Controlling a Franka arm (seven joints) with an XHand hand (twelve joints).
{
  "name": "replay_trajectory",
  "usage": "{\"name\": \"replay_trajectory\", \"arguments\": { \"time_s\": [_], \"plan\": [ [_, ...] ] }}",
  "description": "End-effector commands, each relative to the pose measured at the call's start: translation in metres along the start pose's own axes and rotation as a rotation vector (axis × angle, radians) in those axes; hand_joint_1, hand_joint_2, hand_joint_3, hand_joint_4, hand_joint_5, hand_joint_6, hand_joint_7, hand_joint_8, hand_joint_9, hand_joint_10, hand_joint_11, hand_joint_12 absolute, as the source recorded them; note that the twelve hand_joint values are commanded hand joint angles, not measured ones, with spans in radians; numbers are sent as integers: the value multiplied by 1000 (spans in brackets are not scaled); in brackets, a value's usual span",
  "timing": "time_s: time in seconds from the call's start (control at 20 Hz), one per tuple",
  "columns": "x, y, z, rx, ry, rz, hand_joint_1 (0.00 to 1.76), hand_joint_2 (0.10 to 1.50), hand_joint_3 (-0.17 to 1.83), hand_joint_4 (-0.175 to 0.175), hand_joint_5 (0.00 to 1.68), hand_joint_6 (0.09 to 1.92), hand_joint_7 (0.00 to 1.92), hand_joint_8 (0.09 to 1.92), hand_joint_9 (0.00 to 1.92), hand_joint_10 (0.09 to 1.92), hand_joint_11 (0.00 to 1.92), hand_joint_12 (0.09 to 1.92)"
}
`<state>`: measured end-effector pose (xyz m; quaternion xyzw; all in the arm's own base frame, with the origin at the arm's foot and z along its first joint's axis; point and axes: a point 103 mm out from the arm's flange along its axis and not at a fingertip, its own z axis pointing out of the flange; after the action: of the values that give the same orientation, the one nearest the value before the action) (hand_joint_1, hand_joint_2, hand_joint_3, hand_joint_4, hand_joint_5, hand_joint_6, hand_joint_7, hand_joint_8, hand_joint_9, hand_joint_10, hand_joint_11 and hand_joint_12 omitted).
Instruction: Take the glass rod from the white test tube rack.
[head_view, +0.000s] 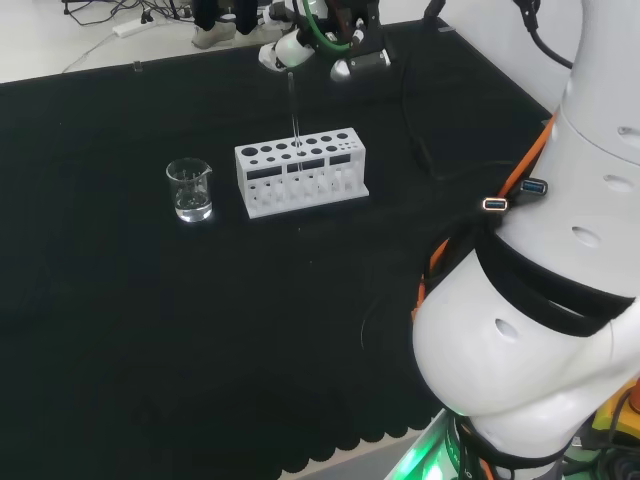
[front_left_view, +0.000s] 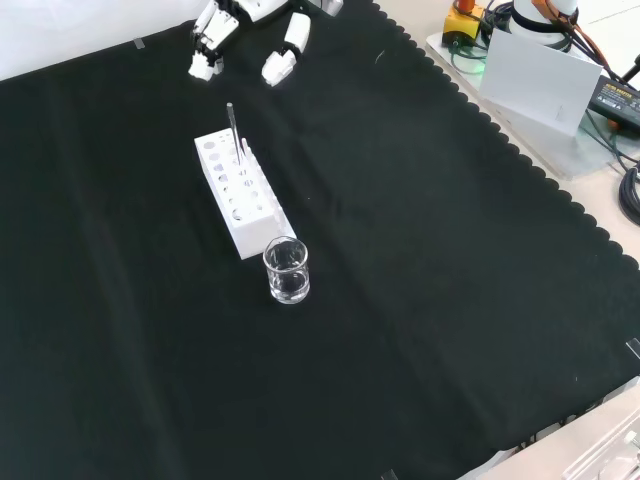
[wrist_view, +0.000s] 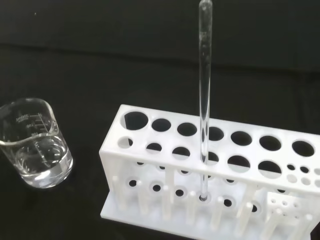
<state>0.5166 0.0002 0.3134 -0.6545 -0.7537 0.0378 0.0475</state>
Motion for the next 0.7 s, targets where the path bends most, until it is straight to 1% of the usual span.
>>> {"name": "replay_trajectory", "arguments": {
  "time_s": [0.05, 0.1, 0.15, 0.2, 0.35, 0.45, 0.55, 0.6, 0.65, 0.7],
  "plan": [
    [-1, 7, 19, 4, 8, -22, 495, 1004, 468, -155, 422, 87, 291, 818, 624, 753, 451, 1322],
    [-2, 7, 19, 3, 12, -21, 495, 1004, 468, -155, 424, 87, 295, 819, 628, 752, 453, 1321],
    [-2, 7, 20, 19, 6, -3, 496, 1004, 468, -156, 425, 87, 299, 820, 632, 752, 456, 1320],
    [-3, 7, 21, 26, 0, -3, 496, 1005, 468, -156, 426, 87, 302, 820, 637, 752, 458, 1320],
    [4, 12, 27, 9, 3, -17, 500, 1005, 468, -157, 429, 87, 317, 821, 672, 745, 473, 1312],
    [-2, 10, 26, 7, 30, -21, 501, 1006, 469, -157, 432, 87, 324, 821, 696, 745, 485, 1311],
    [-4, 14, 31, 8, 30, -27, 503, 1006, 469, -157, 435, 87, 329, 821, 709, 746, 492, 1311],
    [-9, 12, 31, 2, 37, -33, 504, 1006, 469, -158, 436, 88, 331, 821, 713, 746, 494, 1310],
    [-9, 13, 32, 3, 29, -31, 506, 1007, 469, -158, 437, 89, 333, 821, 717, 747, 495, 1310],
    [-8, 14, 34, 0, 32, -53, 507, 1007, 469, -158, 438, 90, 335, 821, 721, 747, 496, 1309]
  ]
}}
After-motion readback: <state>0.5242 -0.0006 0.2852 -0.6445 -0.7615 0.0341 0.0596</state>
